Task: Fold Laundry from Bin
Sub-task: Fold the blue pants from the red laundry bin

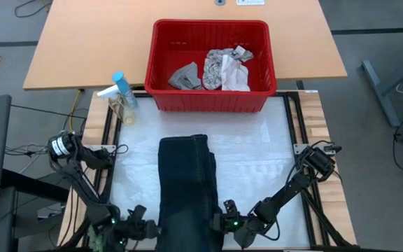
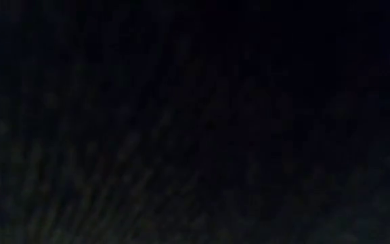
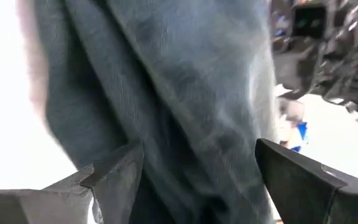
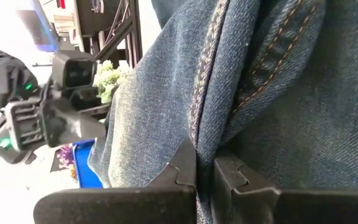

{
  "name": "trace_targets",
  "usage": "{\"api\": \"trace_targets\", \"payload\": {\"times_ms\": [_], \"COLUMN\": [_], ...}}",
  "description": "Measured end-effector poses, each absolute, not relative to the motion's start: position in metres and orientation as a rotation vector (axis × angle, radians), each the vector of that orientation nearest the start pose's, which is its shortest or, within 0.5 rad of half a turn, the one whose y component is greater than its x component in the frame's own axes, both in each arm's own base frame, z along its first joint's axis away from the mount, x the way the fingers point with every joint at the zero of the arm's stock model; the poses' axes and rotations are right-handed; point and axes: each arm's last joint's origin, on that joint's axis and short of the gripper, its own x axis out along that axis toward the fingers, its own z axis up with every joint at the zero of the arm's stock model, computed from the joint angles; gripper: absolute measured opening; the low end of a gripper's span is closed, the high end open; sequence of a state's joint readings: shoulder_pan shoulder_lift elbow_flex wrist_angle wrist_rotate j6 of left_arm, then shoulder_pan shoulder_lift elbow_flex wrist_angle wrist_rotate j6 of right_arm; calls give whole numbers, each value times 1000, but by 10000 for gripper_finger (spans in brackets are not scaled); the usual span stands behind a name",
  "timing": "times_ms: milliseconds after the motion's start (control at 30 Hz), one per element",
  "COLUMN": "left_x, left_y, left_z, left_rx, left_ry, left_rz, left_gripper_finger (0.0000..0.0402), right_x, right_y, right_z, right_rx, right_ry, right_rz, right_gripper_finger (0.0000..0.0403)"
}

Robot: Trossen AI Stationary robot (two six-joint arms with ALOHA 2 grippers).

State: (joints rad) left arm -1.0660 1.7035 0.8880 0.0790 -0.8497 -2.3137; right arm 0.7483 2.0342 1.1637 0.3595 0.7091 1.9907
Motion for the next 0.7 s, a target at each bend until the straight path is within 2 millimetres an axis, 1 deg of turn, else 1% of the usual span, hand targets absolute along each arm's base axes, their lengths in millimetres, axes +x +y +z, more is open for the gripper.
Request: {"api": "trace_targets", "payload": {"times_ms": [67,200,333,433,500,567,700], "left_x": [182,191,200,203,205,205,206], "left_y": [-276,-273,-269,-266,-264,-264,-263], "left_z": [169,172,172,170,169,169,171], "left_rx": [-1676,-1661,-1635,-1621,-1613,-1613,-1615], "left_ry": [357,337,384,418,420,418,381], "left_rz": [325,298,288,303,313,316,320], "left_gripper_finger": [298,298,297,284,260,225,133], "right_x": [321,323,326,327,327,327,326], "right_y": [272,269,265,264,264,264,267], "right_z": [147,147,147,147,147,147,152], "right_rx": [1626,1627,1628,1625,1624,1621,1618], "right_ry": [266,263,256,254,253,242,187], "right_rz": [-334,-342,-350,-352,-353,-354,-329], "right_gripper_finger": [35,35,35,35,35,35,35]}}
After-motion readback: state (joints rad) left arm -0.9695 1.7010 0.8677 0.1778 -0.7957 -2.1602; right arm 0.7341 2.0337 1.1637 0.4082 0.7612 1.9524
